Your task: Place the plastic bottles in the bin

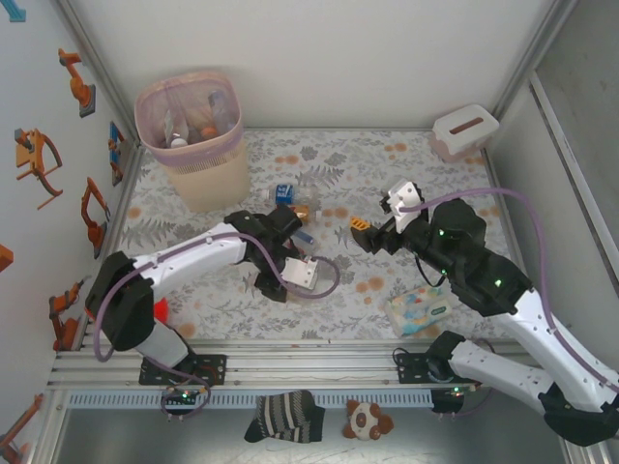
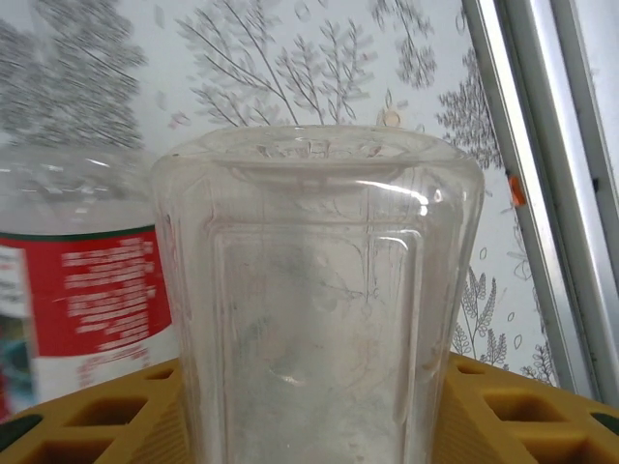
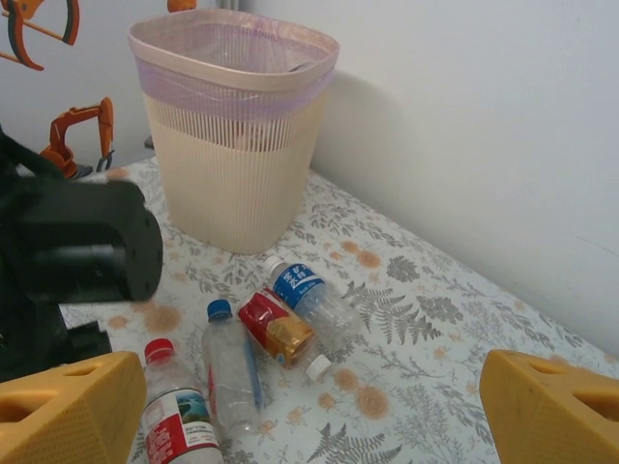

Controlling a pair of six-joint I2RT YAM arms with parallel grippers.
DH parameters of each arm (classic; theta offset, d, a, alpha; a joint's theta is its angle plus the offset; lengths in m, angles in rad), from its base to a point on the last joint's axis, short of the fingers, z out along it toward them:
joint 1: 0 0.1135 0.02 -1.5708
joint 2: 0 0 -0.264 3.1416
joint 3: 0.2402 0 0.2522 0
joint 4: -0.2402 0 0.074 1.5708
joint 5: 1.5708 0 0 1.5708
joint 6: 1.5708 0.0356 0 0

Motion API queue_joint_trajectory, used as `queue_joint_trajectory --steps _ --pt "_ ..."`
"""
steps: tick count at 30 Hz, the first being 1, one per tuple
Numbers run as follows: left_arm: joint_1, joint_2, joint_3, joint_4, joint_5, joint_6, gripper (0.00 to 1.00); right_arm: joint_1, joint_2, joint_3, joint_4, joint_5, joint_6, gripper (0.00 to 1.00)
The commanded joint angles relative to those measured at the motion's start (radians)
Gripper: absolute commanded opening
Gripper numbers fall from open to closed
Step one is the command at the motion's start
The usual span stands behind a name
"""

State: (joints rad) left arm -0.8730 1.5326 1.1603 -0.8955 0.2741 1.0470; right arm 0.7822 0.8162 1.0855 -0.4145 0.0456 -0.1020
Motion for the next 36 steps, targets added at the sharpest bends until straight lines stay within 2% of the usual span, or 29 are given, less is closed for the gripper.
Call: queue_joint_trajectory --steps 1,7,15,19,26,36 --pt "0.032 -0.069 0.038 -0.050 0.106 -0.033 0.54 0.003 0.009 0.019 0.016 0.004 0.015 0.88" --pt "0.111 -0.168 0.082 -0.008 0.232 -0.142 0.53 0.002 0.035 0.036 0.025 -0.007 0.016 0.88" --pt "0.217 -0.296 0.075 0.284 0.289 -0.491 0.51 0.003 0.072 0.054 0.042 -0.029 0.016 0.88" --pt "0.285 -0.315 0.102 0.373 0.290 -0.660 0.50 0.002 0.084 0.064 0.042 -0.036 0.016 0.88" --pt "0.364 -0.327 0.188 0.376 0.188 -0.685 0.48 0.003 0.088 0.066 0.042 -0.039 0.016 0.88" --pt "0.495 -0.225 0.408 0.370 0.063 -0.792 0.51 0.003 0.099 0.074 0.047 -0.047 0.019 0.88"
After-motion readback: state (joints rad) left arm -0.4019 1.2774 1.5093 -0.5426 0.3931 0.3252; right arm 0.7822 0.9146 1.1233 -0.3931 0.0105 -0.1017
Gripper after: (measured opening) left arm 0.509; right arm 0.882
